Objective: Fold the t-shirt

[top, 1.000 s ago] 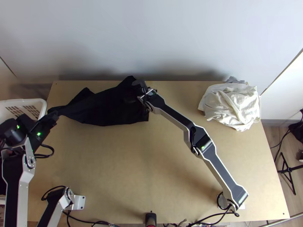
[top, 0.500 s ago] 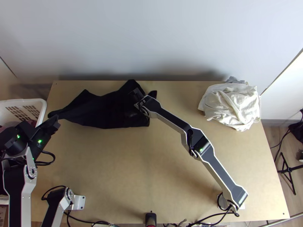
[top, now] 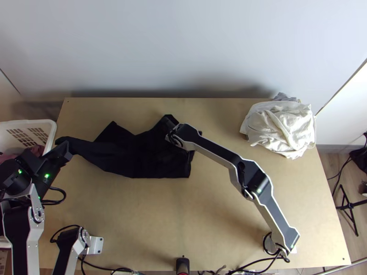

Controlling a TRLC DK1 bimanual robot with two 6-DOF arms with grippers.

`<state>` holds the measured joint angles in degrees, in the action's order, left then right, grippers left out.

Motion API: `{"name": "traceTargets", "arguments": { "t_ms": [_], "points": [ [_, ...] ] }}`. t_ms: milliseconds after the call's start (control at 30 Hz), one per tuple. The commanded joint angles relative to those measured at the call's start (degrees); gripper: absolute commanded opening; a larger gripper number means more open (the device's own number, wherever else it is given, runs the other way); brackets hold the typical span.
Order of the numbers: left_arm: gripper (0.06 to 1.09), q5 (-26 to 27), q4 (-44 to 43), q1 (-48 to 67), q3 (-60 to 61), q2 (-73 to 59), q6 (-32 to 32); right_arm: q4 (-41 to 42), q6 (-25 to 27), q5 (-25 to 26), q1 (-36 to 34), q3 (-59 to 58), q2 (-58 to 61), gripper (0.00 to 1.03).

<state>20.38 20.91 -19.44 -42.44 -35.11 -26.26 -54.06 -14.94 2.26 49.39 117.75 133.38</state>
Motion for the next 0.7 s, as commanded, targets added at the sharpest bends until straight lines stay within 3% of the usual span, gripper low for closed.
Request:
{"name": "traceTargets", "arguments": {
  "t_ms": [0,400,667],
  "points": [
    [0.13,0.0,0.4,0.0,1.5,1.5,0.3,1.3,-0.4,-0.6,1.9,-7.5,-8.0,0.83],
    [0.13,0.1,-0.2,0.8,1.7,1.5,-0.6,6.0,0.1,0.8,-3.3,-0.2,-9.5,0.83],
    [0.13,0.1,-0.8,0.8,1.9,1.2,-1.2,8.6,-0.7,6.4,-5.9,5.3,-3.3,0.83]
  ]
}}
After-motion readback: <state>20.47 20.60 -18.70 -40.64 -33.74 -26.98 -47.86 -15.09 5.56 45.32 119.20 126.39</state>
